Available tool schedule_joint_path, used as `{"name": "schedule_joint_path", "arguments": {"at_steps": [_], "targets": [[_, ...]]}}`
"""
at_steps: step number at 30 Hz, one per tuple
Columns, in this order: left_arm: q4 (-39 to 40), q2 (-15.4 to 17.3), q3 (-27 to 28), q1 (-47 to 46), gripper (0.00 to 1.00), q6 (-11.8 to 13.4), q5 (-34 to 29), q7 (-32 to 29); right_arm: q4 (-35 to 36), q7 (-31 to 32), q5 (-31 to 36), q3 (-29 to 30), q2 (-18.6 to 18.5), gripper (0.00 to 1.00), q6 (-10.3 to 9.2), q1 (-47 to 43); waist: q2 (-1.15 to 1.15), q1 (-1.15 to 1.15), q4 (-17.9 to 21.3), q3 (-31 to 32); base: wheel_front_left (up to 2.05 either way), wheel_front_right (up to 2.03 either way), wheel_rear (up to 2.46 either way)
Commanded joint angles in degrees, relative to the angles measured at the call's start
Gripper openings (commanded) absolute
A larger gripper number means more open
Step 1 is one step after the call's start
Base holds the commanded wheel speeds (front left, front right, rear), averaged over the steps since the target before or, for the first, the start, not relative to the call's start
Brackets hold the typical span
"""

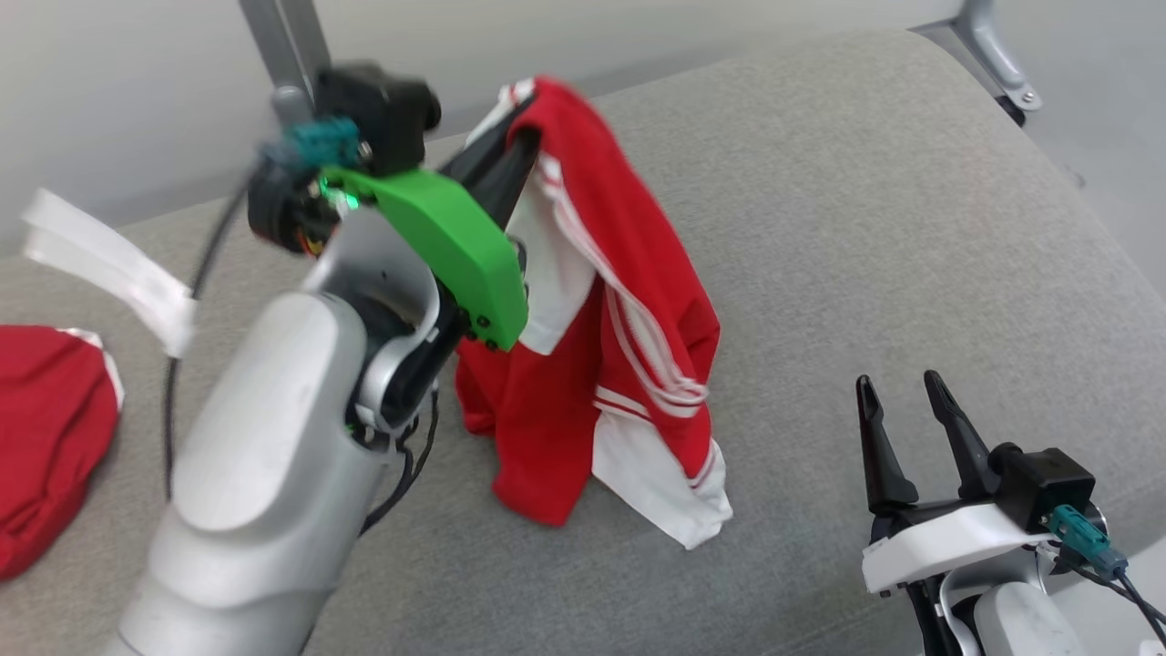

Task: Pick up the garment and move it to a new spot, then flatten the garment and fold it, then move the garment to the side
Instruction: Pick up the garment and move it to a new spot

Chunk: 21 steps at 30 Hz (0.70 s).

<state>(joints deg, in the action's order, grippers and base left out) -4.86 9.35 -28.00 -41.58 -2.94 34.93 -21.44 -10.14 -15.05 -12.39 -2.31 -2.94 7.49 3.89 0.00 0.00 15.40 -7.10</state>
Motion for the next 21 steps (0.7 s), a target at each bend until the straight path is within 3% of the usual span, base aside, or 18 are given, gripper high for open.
{"name": "schedule_joint_path", "arguments": {"at_steps": [1, 7, 9, 10, 15, 21], "targets": [[-5.6, -0.7, -0.7, 1.3, 0.0, 0.4, -1.6, 2.7, -0.1, -0.2, -0.5, -0.3, 0.0, 1.0, 0.0, 0.4, 0.0, 0.0, 2.5, -1.4, 0.0, 0.0, 0.0], [-27.4, -4.6, -3.9, 3.7, 0.0, -1.5, -2.9, 15.1, -0.8, -0.2, -1.3, -2.2, 0.0, 1.0, 0.0, 0.5, 0.0, 0.0, 3.5, -1.5, 0.0, 0.0, 0.0], [-31.7, -5.4, -5.0, 3.9, 0.42, -2.1, -3.4, 19.4, -0.9, -0.2, -1.5, -2.5, 0.0, 1.0, 0.0, 0.3, 0.0, 0.0, 3.4, -1.4, 0.0, 0.0, 0.0], [-33.4, -5.7, -5.7, 3.8, 1.0, -2.3, -3.5, 21.5, -0.9, -0.2, -1.5, -2.4, 0.0, 1.0, -0.01, 0.1, 0.0, 0.0, 3.0, -1.3, 0.0, 0.0, 0.0], [-36.7, -6.2, -7.9, 3.4, 1.0, -2.9, -3.8, 29.9, -0.7, -0.2, -0.3, -1.3, 0.0, 1.0, 0.0, -1.2, 0.0, 0.0, 0.5, 0.1, 0.0, 0.0, 0.0], [-33.0, -5.3, -5.9, 9.2, 1.0, 0.6, -3.9, 36.0, 0.4, -0.2, 1.7, 0.6, 0.0, 1.0, 0.0, -2.7, 0.0, 0.0, -3.1, 2.7, 0.0, 0.0, 0.0]]}}
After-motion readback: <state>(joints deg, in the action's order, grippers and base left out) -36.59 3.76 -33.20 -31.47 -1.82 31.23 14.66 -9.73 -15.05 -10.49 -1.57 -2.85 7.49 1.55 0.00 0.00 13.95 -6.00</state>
